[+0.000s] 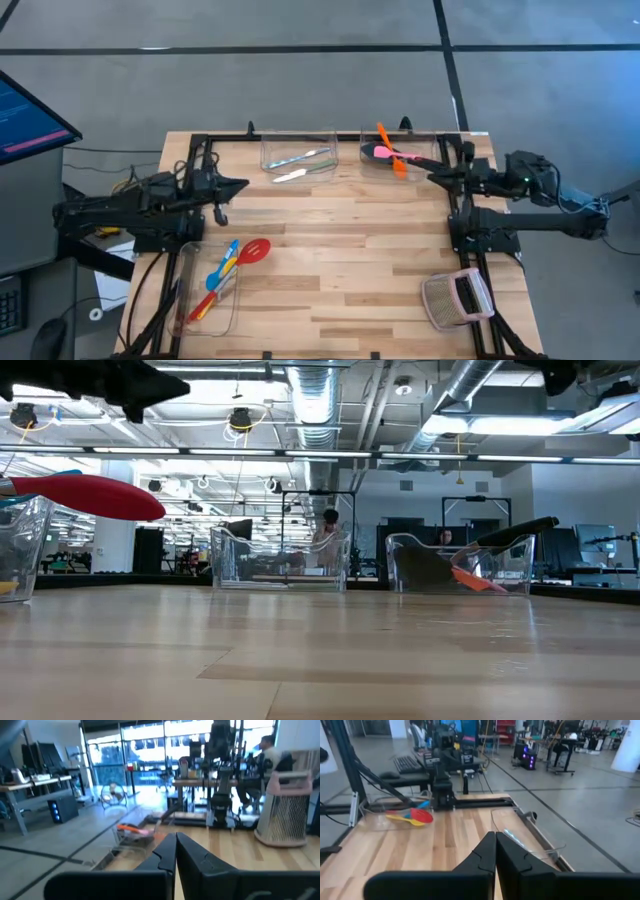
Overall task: Pick & Place Kitchen Items
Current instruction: Return to Home Position
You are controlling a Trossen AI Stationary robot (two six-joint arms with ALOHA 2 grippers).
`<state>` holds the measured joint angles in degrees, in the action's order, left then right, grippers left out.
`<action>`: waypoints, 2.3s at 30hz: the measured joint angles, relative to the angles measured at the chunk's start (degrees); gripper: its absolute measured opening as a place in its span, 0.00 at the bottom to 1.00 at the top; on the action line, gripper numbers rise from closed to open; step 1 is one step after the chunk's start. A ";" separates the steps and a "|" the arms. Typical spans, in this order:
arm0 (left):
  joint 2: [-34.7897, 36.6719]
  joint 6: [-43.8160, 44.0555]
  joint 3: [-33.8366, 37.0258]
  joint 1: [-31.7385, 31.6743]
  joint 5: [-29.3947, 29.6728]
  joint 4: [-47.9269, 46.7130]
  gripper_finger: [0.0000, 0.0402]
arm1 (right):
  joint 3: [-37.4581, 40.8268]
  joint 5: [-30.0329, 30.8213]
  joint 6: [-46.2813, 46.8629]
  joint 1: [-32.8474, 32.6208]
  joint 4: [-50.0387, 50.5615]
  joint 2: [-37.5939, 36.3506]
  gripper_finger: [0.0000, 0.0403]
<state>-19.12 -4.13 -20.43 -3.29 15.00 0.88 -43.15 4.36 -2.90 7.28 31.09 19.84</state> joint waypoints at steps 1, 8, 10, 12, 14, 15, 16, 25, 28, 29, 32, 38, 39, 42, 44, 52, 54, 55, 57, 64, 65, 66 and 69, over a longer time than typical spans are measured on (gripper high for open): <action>0.82 -0.13 0.00 0.00 0.00 0.00 0.01 | 0.42 0.02 0.00 -0.27 -0.05 -1.01 0.00; 7.93 -0.06 -0.02 0.00 0.01 -6.78 0.01 | 3.17 0.04 1.54 -1.79 0.11 -7.37 0.00; 10.18 0.02 -0.02 0.00 0.00 -8.20 0.01 | 4.11 0.15 2.40 -2.06 0.19 -9.12 0.00; 12.37 -0.07 -0.02 0.00 0.32 -9.00 0.01 | 4.85 0.78 2.94 -2.04 0.13 -10.79 0.00; 14.92 -0.51 -0.02 0.00 1.92 -9.75 0.01 | 5.73 2.27 2.98 -2.02 -0.09 -12.60 0.00; 16.30 -0.78 -0.02 0.00 2.77 -9.99 0.01 | 6.35 3.20 2.99 -2.02 -0.36 -13.48 0.00; 17.77 -0.96 -0.02 0.00 3.56 -10.36 0.01 | 7.02 4.17 3.00 -2.02 -0.44 -14.41 0.00; 17.99 3.58 -0.35 0.00 3.87 -15.29 0.01 | 13.16 10.97 9.03 -2.00 -0.11 -19.53 0.00; 18.54 5.86 0.72 0.00 3.75 -15.79 0.01 | 16.66 10.87 9.46 -1.98 -4.51 -18.74 0.00; 18.79 5.93 1.70 0.00 3.72 -15.85 0.01 | 18.33 10.67 9.53 -2.06 -5.36 -18.76 0.00; 19.04 6.04 5.30 0.00 3.20 -15.71 0.01 | 22.81 10.37 8.72 -2.42 -11.50 -18.87 0.00; 19.04 4.17 13.25 0.00 1.61 -7.48 0.01 | 30.70 7.51 6.99 -4.36 -18.98 -18.83 0.00; 19.04 3.97 14.43 0.00 0.57 -5.90 0.01 | 31.82 7.50 7.00 -4.72 -19.96 -18.81 0.00; 19.05 3.99 17.55 0.00 -1.56 -2.71 0.01 | 34.50 7.51 6.32 -5.85 -22.25 -18.80 0.00; 18.94 4.30 18.99 0.00 -1.98 -0.70 0.01 | 36.14 7.50 5.51 -6.64 -23.36 -18.80 0.00; 16.21 5.45 19.82 0.00 -4.46 1.25 0.01 | 42.59 7.33 -2.14 -8.53 -33.72 -18.63 0.00; 15.46 4.79 19.82 0.00 -4.46 1.25 0.01 | 42.59 7.34 -3.02 -8.87 -33.57 -18.76 0.00; 14.93 4.54 19.82 0.00 -4.46 1.25 0.01 | 42.59 7.33 -3.10 -8.86 -33.53 -18.80 0.00; 13.98 4.50 19.85 0.00 -4.46 1.26 0.01 | 42.59 7.41 -2.16 -8.82 -33.51 -18.70 0.00; 10.49 4.43 19.91 0.00 -4.42 1.60 0.01 | 42.59 7.44 -1.14 -8.77 -33.44 -18.36 0.00; 10.16 4.43 19.91 0.00 -4.42 1.60 0.01 | 42.57 7.45 -1.14 -8.77 -33.44 -18.34 0.00; 9.81 4.49 19.91 0.00 -4.42 1.65 0.01 | 42.59 7.45 -1.14 -8.77 -33.44 -18.34 0.00; 8.77 4.51 19.91 0.00 -4.39 1.87 0.01 | 42.59 7.47 -1.14 -8.77 -33.42 -18.34 0.00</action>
<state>-10.34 0.38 -0.51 -3.29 10.61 2.74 -0.56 11.83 -4.03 -1.50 -2.33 1.50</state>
